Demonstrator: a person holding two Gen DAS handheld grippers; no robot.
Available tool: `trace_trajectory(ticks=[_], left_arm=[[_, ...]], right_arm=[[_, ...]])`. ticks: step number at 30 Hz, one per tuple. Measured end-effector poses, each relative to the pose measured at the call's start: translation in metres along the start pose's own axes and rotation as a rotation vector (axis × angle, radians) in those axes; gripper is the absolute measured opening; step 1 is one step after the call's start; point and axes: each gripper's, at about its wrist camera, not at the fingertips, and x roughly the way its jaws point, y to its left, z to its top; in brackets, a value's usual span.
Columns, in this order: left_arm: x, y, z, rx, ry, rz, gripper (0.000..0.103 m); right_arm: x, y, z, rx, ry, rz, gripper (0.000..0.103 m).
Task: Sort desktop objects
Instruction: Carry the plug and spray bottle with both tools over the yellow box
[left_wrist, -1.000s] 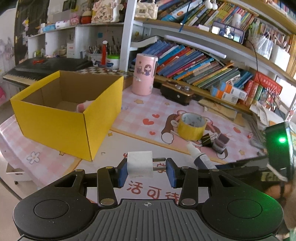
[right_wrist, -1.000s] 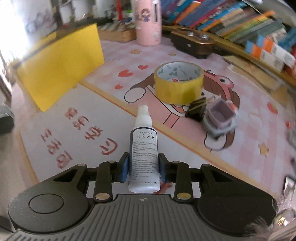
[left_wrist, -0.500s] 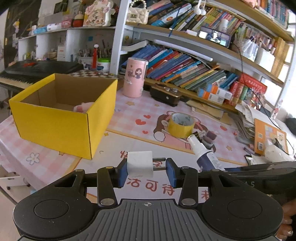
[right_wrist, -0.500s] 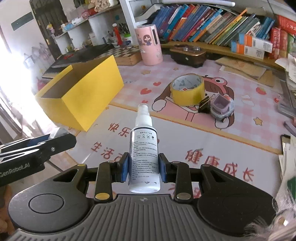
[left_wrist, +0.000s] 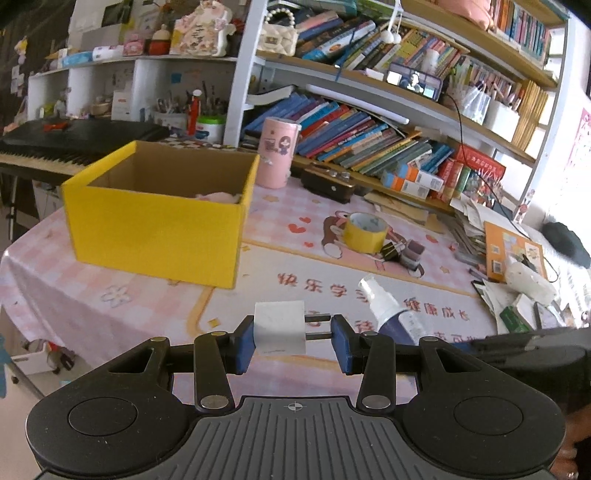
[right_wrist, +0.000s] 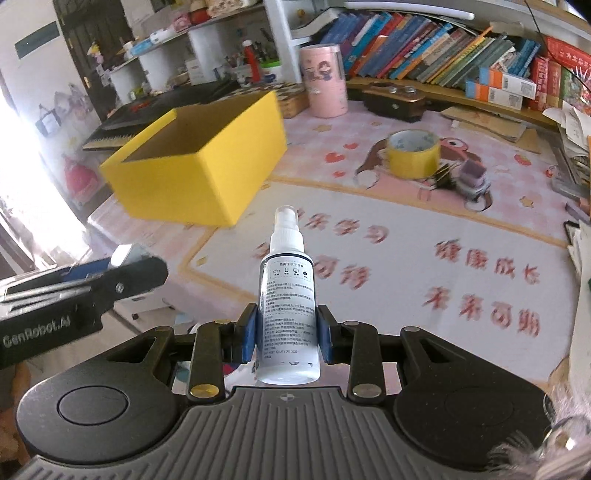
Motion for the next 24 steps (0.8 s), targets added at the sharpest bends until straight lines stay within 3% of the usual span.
trace_trajectory(ticks=[9,24], left_arm=[[-0.038,0.045,-0.016,-0.002,0.003,-0.011,0.041],[-0.082,0.102,-0.034,-0.033,-0.003,0.046,0.041]], right_arm=[[-0.003,0.060,-0.029,-0.007,0.010,-0.006,0.030],[0.013,0.139,-0.047,-0.063,0.038,0.059,0.030]])
